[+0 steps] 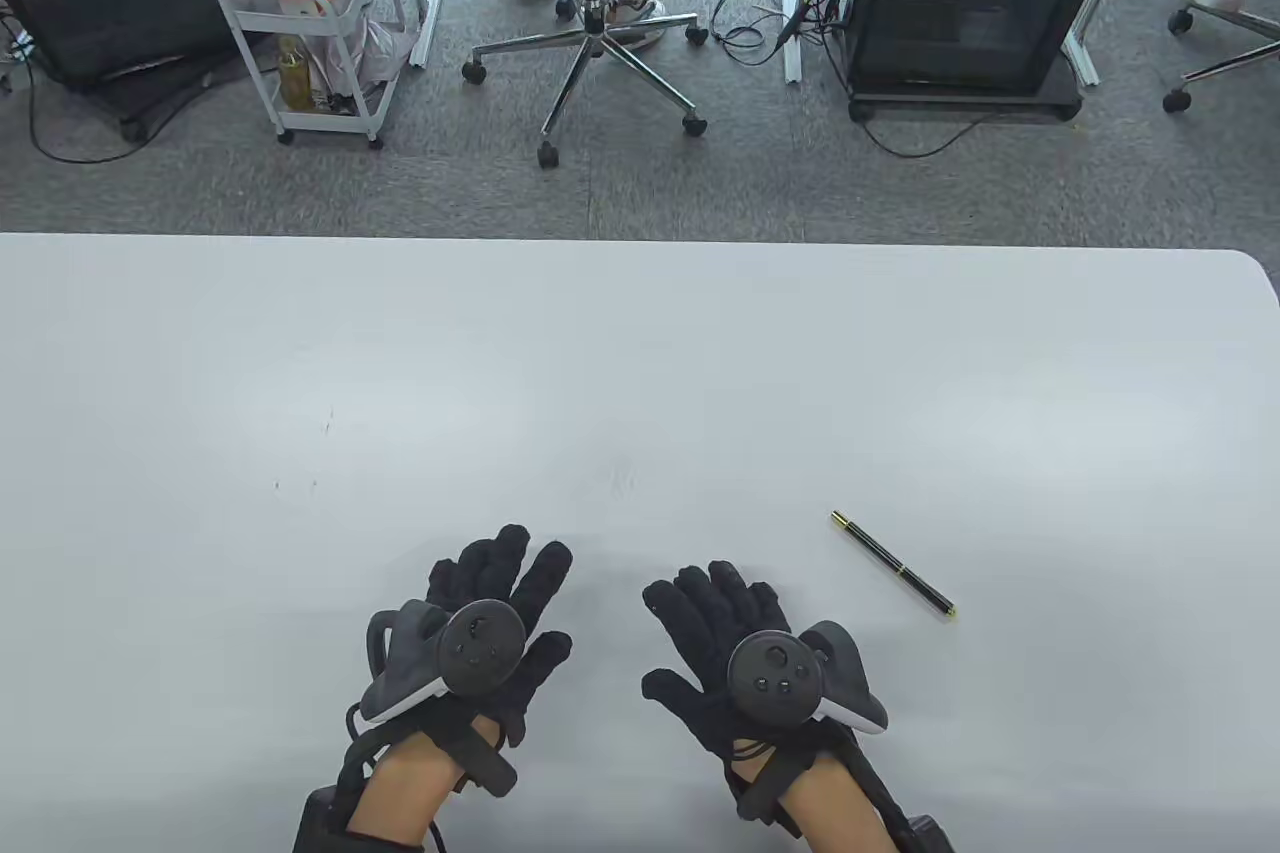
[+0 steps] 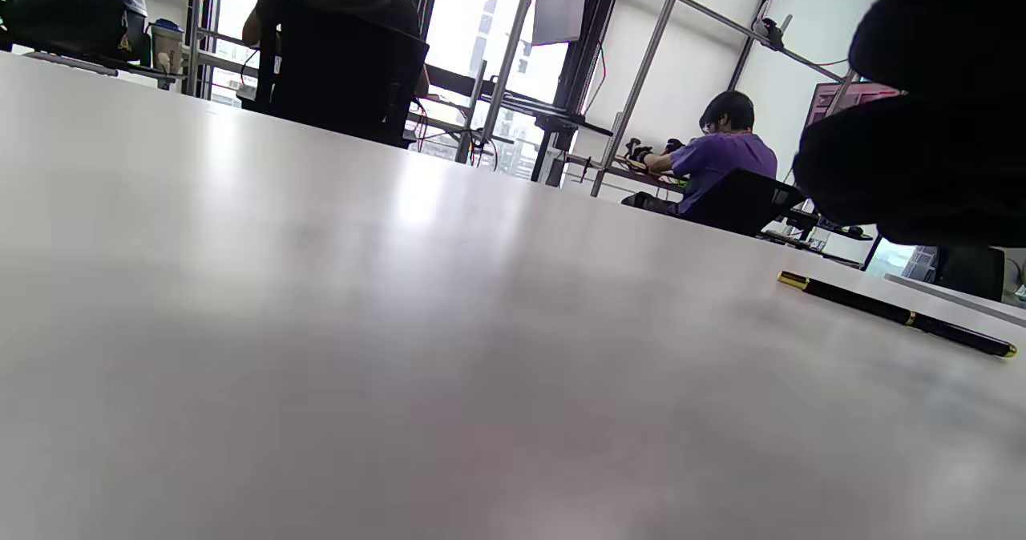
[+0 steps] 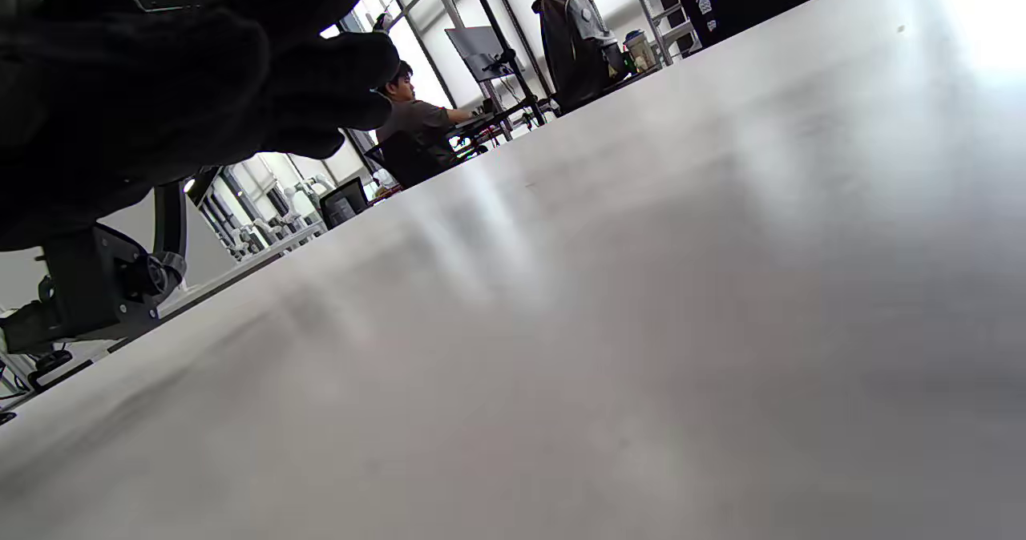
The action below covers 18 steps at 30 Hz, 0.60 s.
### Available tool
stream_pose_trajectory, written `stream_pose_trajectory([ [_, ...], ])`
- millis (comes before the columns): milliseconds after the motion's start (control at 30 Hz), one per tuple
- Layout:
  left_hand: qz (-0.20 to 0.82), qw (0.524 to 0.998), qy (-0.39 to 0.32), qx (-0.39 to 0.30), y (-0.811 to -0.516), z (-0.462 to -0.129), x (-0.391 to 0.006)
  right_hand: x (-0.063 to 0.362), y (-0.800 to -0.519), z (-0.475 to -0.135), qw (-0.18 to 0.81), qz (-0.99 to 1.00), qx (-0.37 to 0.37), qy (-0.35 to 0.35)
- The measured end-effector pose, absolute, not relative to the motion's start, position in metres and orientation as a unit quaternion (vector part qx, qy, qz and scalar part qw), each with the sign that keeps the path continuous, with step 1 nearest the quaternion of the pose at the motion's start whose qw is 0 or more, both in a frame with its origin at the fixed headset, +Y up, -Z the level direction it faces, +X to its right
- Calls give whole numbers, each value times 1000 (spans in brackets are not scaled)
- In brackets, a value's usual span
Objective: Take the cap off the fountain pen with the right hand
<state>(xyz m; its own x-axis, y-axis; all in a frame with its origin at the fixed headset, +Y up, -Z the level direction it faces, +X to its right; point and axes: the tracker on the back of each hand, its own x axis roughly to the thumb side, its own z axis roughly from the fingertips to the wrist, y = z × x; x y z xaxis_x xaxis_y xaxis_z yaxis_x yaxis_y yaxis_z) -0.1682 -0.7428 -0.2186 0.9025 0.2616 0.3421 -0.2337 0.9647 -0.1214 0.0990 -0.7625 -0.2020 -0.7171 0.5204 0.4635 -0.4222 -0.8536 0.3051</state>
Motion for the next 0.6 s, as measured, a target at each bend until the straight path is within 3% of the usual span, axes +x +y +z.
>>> stream_pose_trajectory([
  [600, 102, 967, -226, -53, -750, -217, -153, 112, -759, -206, 270, 922, 268, 72],
])
